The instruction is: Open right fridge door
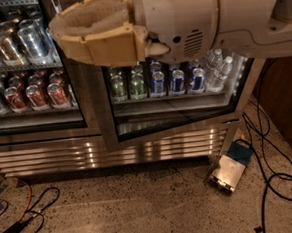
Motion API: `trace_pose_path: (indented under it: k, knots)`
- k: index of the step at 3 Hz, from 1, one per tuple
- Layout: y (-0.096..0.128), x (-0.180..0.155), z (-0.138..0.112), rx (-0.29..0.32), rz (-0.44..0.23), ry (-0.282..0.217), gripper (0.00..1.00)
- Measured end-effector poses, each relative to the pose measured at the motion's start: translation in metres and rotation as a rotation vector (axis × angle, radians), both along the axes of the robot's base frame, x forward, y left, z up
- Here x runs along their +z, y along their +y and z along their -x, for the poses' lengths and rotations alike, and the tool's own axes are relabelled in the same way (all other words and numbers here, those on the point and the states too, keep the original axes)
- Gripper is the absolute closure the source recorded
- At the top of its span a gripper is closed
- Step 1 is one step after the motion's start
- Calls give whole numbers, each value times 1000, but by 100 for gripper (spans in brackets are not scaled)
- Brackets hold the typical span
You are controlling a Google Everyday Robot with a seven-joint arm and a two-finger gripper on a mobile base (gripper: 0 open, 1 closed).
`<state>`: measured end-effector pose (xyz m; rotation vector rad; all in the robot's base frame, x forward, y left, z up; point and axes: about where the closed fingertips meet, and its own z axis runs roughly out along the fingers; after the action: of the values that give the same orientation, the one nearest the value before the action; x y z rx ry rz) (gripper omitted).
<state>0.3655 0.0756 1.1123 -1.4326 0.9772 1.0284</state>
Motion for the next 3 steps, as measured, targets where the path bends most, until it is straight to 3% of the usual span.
trace_pose_path:
  k: [1, 2, 3]
  knots:
    - [7, -45, -48, -35, 54, 97, 61]
    - [24, -91, -115, -71, 124, 177, 84]
    - [40, -107, -150, -64, 155, 170, 80]
